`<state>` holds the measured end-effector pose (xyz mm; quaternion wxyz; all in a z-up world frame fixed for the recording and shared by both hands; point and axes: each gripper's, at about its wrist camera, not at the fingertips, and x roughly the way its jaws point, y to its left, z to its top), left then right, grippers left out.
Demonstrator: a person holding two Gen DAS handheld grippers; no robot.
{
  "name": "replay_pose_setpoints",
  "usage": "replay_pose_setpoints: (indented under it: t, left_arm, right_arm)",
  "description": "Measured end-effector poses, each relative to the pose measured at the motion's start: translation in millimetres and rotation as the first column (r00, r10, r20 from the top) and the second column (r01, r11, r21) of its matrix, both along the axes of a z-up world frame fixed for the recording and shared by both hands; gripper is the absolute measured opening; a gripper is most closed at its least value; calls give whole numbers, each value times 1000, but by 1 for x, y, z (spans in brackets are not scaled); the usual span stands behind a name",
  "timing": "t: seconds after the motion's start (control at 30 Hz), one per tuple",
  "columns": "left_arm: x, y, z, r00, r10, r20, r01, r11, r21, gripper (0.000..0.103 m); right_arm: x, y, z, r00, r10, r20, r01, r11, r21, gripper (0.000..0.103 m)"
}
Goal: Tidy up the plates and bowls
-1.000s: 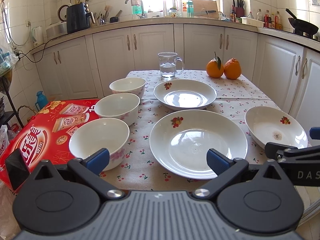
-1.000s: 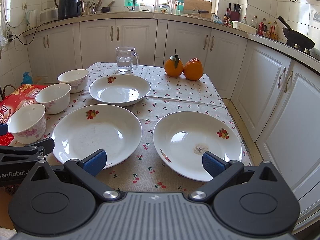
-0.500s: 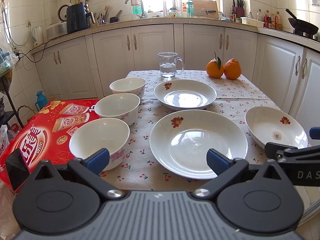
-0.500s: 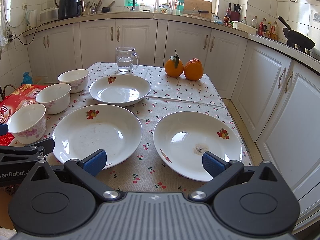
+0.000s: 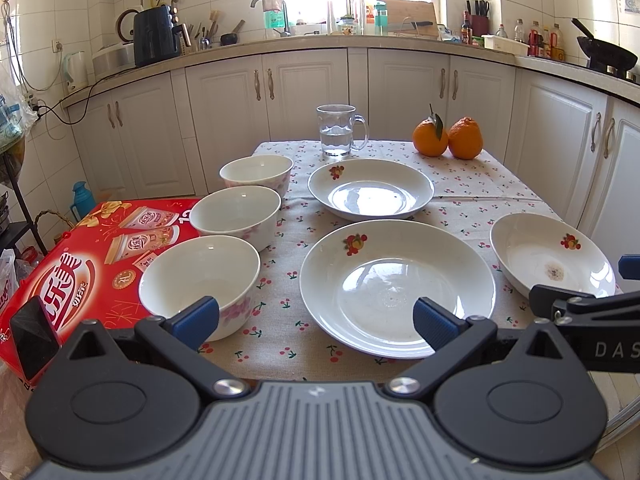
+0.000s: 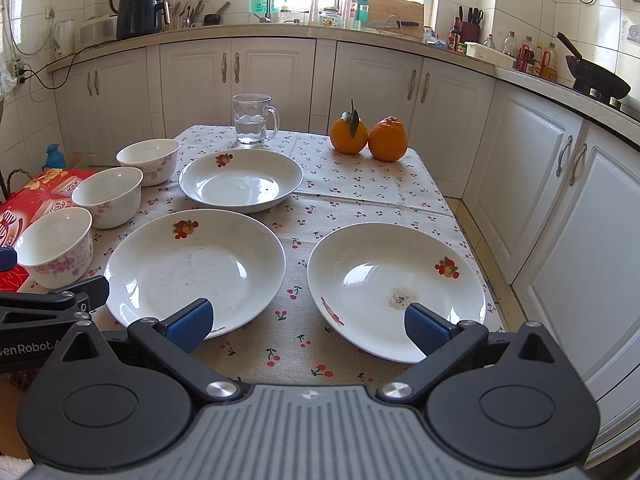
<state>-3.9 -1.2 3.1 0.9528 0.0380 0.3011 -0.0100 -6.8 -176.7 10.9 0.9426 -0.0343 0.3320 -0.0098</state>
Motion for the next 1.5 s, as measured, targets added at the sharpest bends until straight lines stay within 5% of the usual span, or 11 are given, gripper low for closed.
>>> replay_pose_setpoints:
  t: [1.2, 1.5]
  left_arm:
    - [2, -1, 3, 1000, -10, 4, 10, 1000, 10, 102]
    - [9, -2, 10, 997, -51, 63, 52, 998, -21, 102]
  right_arm:
    - [1, -1, 5, 1000, 6, 4, -6, 1000, 5, 103]
    - [7, -11, 3, 1000, 27, 9, -28, 1000, 14, 103]
